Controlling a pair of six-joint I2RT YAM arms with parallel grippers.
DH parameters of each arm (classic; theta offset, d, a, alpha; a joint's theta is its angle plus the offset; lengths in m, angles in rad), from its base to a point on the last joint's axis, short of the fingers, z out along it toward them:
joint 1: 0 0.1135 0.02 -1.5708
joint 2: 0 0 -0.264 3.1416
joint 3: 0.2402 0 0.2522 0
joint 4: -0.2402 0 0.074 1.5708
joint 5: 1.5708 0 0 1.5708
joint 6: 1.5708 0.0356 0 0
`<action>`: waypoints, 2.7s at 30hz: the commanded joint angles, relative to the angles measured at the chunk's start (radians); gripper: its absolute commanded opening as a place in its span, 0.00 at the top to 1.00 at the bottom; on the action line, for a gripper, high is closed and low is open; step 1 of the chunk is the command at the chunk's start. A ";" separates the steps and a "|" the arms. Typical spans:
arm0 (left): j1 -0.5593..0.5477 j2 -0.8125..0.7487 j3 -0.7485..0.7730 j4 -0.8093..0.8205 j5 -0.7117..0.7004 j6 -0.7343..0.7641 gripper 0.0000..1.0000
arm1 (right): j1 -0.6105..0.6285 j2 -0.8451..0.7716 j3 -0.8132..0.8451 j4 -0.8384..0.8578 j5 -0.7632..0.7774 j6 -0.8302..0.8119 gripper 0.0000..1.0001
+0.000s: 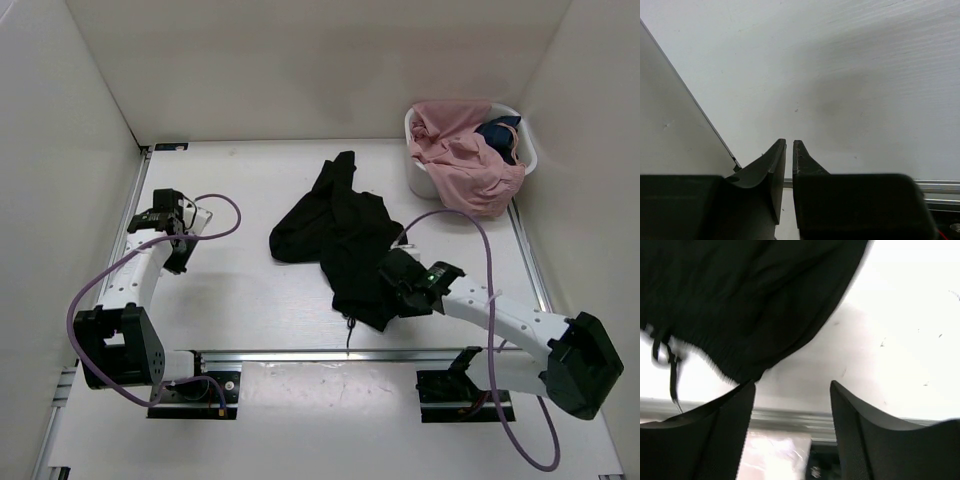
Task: Fold and stack the trousers
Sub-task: Flatten the trousers out
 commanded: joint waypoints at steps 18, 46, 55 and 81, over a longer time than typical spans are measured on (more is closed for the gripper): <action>-0.004 -0.022 -0.034 0.010 -0.005 -0.007 0.76 | 0.333 0.476 0.204 0.019 0.211 -0.246 0.09; 0.005 -0.020 0.015 0.010 -0.071 -0.036 0.62 | -0.016 0.431 1.464 0.536 -0.660 0.027 1.00; 0.005 0.032 0.168 -0.011 -0.025 -0.024 0.50 | -0.086 -0.063 0.831 0.362 0.058 0.217 1.00; -0.498 0.213 0.053 0.032 0.181 -0.042 0.34 | -0.086 -0.368 0.132 -0.645 0.726 0.900 0.01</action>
